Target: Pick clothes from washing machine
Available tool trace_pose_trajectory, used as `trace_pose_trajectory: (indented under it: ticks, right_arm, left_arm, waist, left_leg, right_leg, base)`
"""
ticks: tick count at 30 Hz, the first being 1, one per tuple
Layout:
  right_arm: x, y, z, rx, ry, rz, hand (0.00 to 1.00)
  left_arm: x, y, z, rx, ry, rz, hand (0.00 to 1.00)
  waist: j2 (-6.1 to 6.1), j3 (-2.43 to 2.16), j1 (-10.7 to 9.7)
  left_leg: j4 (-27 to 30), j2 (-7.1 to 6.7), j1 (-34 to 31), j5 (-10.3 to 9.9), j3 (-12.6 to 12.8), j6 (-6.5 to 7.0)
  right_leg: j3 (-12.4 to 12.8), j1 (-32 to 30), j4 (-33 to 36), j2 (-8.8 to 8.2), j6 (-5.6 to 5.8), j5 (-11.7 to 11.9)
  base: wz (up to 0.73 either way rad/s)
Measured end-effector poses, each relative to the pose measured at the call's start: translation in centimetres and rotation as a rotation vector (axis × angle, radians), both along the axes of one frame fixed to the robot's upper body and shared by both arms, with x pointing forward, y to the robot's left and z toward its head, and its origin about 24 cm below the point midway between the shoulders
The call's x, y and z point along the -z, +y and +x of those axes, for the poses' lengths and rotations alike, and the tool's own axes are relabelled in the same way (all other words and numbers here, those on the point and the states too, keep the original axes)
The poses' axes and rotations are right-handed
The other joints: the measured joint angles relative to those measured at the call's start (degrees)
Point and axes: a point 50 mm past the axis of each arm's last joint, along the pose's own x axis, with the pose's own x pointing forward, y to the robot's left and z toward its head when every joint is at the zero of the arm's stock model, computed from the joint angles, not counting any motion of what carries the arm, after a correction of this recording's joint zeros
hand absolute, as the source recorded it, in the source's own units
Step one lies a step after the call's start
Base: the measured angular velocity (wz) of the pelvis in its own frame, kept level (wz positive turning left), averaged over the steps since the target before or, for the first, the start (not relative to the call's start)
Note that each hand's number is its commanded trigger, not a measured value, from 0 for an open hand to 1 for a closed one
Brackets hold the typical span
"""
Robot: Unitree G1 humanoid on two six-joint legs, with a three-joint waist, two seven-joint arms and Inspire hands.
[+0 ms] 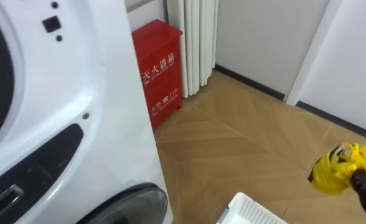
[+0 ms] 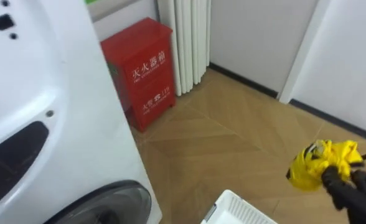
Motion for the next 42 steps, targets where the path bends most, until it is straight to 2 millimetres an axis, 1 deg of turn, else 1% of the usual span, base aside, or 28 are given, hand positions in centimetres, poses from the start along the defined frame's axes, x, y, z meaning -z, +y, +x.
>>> trace_pose_trajectory:
  ticks: [2,4,5,6,7,8,11,13,14,15,17,18,19,20,21,23,24,26,29,30,32,38,42]
  right_arm:
    - [0.8,0.3,0.4,-0.010,0.027,0.011,1.00]
    - [1.3,0.7,0.7,-0.018,0.050,0.021,1.00]
    - [1.5,1.0,1.0,-0.024,0.055,0.026,1.00]
    - [1.6,1.1,1.2,-0.025,0.056,0.028,1.00]
    - [1.8,1.4,1.4,-0.029,0.056,0.034,1.00]
    - [2.2,1.8,1.5,-0.042,0.067,0.038,1.00]
    - [3.5,2.1,1.1,-0.047,0.113,0.047,1.00]
    - [4.3,2.0,0.7,-0.035,0.150,0.056,1.00]
    - [4.9,2.1,0.3,-0.032,0.179,0.063,1.00]
    - [5.2,2.1,0.2,-0.031,0.190,0.066,1.00]
    - [5.7,2.0,-0.1,-0.022,0.211,0.068,1.00]
    - [5.9,2.0,-0.2,-0.019,0.219,0.069,0.94]
    - [6.1,2.0,-0.4,-0.013,0.229,0.070,0.63]
    - [6.3,2.0,-0.5,-0.010,0.238,0.071,0.54]
    - [6.4,2.0,-0.6,-0.009,0.241,0.072,0.00]
    - [6.5,1.9,-0.7,-0.003,0.242,0.068,0.00]
    - [6.6,1.7,-0.9,0.005,0.248,0.063,0.00]
    - [7.1,1.8,-1.2,0.011,0.275,0.066,0.00]
    - [7.3,1.7,-1.4,0.017,0.288,0.070,0.00]
    - [7.4,1.7,-1.4,0.018,0.290,0.071,0.00]
    - [7.5,1.7,-1.5,0.018,0.296,0.072,0.00]
    - [7.7,1.9,-1.7,-0.008,0.293,0.090,0.00]
    - [7.6,2.0,-1.6,-0.025,0.279,0.093,0.00]
  left_arm:
    - [-0.1,-0.1,0.4,-0.009,-0.017,-0.011,0.00]
    - [-0.1,-0.2,0.7,-0.001,-0.036,-0.010,0.00]
    - [-0.1,-0.4,1.1,0.011,-0.044,-0.013,0.00]
    - [-0.1,-0.5,1.2,0.012,-0.048,-0.017,0.00]
    - [-0.1,-0.7,1.4,0.025,-0.051,-0.022,0.00]
    - [-0.1,-0.9,1.5,0.040,-0.052,-0.025,0.00]
    - [0.0,-1.3,1.5,0.070,-0.055,-0.032,0.00]
    - [0.0,-1.5,1.6,0.085,-0.059,-0.036,0.00]
    - [0.0,-1.6,1.5,0.090,-0.058,-0.038,0.00]
    - [0.0,-1.7,1.6,0.091,-0.058,-0.041,0.00]
    - [0.0,-2.1,1.9,0.098,-0.068,-0.057,0.00]
    - [0.1,-2.2,2.0,0.104,-0.071,-0.060,0.00]
    - [0.1,-2.4,2.1,0.113,-0.077,-0.065,0.00]
    - [0.0,-2.5,2.2,0.121,-0.083,-0.067,0.00]
    - [0.0,-2.5,2.4,0.122,-0.087,-0.067,0.00]
    - [0.0,-2.6,2.6,0.125,-0.093,-0.067,0.00]
    - [-0.1,-2.7,2.9,0.128,-0.100,-0.069,0.00]
    - [-0.1,-2.8,3.1,0.131,-0.105,-0.068,0.00]
    - [0.0,-3.0,3.1,0.132,-0.104,-0.073,0.00]
    - [-0.1,-3.0,3.2,0.133,-0.107,-0.074,0.00]
    - [0.0,-3.2,3.3,0.134,-0.108,-0.080,0.00]
    - [0.1,-3.3,3.1,0.135,-0.099,-0.084,0.00]
    - [0.0,-3.4,3.1,0.122,-0.108,-0.094,0.00]
  waist:
    - [1.29,-0.27,-0.16]
    - [1.93,-0.18,-0.15]
    - [2.43,-0.07,-0.15]
    - [2.64,0.05,-0.09]
    - [3.11,0.11,-0.02]
    - [3.43,0.07,-0.05]
    - [4.16,0.06,-0.04]
    - [4.77,-0.09,0.06]
    - [4.93,-0.18,0.08]
    - [4.94,-0.18,0.08]
    - [5.14,-0.11,0.09]
    - [5.15,-0.12,0.09]
    - [5.28,-0.15,0.09]
    - [5.40,-0.11,0.09]
    - [5.47,-0.08,0.07]
    - [5.71,-0.11,0.02]
    - [6.00,0.05,0.02]
    - [6.01,0.06,0.11]
    - [6.17,0.07,0.03]
    - [6.25,0.02,0.03]
    - [6.25,0.01,0.09]
    - [6.11,0.12,0.16]
    - [6.12,0.10,0.15]
  left_leg:
    - [-0.04,-0.15,-1.29,-0.05,-0.03,0.40]
    - [0.08,-0.53,-1.93,-0.08,-0.09,0.63]
    - [0.03,-1.09,-2.32,0.01,-0.16,0.79]
    - [-0.03,-1.15,-2.50,0.07,-0.16,0.90]
    - [-0.04,-1.32,-2.73,0.11,-0.14,0.99]
    - [-0.04,-1.41,-2.85,0.12,-0.21,1.04]
    - [-0.02,-1.43,-3.27,0.19,-0.45,1.18]
    - [-0.01,-1.57,-3.62,0.28,-0.50,1.31]
    - [-0.04,-2.01,-3.78,0.29,-0.59,1.33]
    - [-0.08,-2.07,-3.92,0.31,-0.61,1.35]
    - [-0.07,-2.41,-4.45,0.40,-0.80,1.53]
    - [-0.08,-2.51,-4.47,0.42,-0.82,1.57]
    - [-0.19,-2.75,-4.50,0.50,-0.84,1.71]
    - [-0.29,-2.93,-4.64,0.54,-0.85,1.79]
    - [-0.35,-3.00,-4.77,0.54,-0.91,1.80]
    - [-0.40,-3.10,-5.34,0.54,-1.09,2.01]
    - [-0.44,-3.22,-5.50,0.59,-1.42,2.14]
    - [-0.51,-3.44,-5.73,0.66,-1.65,2.31]
    - [-0.56,-3.84,-6.38,0.77,-2.04,2.54]
    - [-0.69,-4.21,-6.63,0.92,-2.30,2.77]
    - [-0.72,-4.85,-7.07,1.03,-2.90,2.97]
    - [-0.80,-5.18,-7.30,1.07,-3.09,3.13]
    - [-0.89,-5.05,-7.38,1.06,-3.09,3.14]
  right_leg:
    - [0.16,-1.61,1.02,-0.28,0.22,-0.15]
    - [0.25,-2.57,1.91,-0.48,0.39,-0.31]
    - [0.27,-3.33,2.81,-0.66,0.50,-0.59]
    - [0.28,-3.64,3.07,-0.75,0.57,-0.66]
    - [0.32,-3.99,3.37,-0.85,0.66,-0.73]
    - [0.29,-4.15,3.58,-0.91,0.71,-0.86]
    - [0.01,-4.53,3.56,-1.12,0.71,-0.87]
    - [-0.66,-5.02,3.65,-1.43,0.69,-0.92]
    - [-0.65,-5.23,3.76,-1.45,0.71,-1.01]
    - [-0.63,-5.43,3.86,-1.47,0.73,-1.05]
    - [-0.63,-6.13,4.37,-1.73,0.94,-1.30]
    - [-0.63,-6.26,4.59,-1.78,0.99,-1.45]
    - [-0.61,-6.49,4.77,-1.86,1.07,-1.59]
    - [-0.58,-6.77,4.97,-1.94,1.13,-1.66]
    - [-0.60,-6.93,5.10,-2.02,1.18,-1.72]
    - [-0.66,-7.76,5.81,-2.35,1.35,-2.09]
    - [-0.93,-7.84,5.85,-2.60,1.41,-2.13]
    - [-1.15,-8.31,6.50,-2.85,1.50,-2.41]
    - [-1.44,-9.13,6.99,-3.27,1.60,-2.64]
    - [-1.94,-9.68,7.59,-3.66,1.63,-2.95]
    - [-2.13,-10.11,7.69,-3.75,1.76,-3.21]
    - [-2.12,-10.59,8.58,-3.98,1.96,-3.50]
    - [-2.20,-10.87,8.63,-4.04,1.93,-3.75]
  base:
    - [0.00]
    - [0.02]
    - [0.00]
    - [0.00]
    - [0.00]
    - [0.00]
    - [0.04]
    - [0.00]
    - [0.00]
    - [0.00]
    - [0.03]
    - [0.00]
    - [0.00]
    - [0.00]
    - [0.03]
    - [0.08]
    - [0.12]
    - [0.09]
    - [0.07]
    - [0.15]
    - [0.14]
    - [0.01]
    - [0.00]
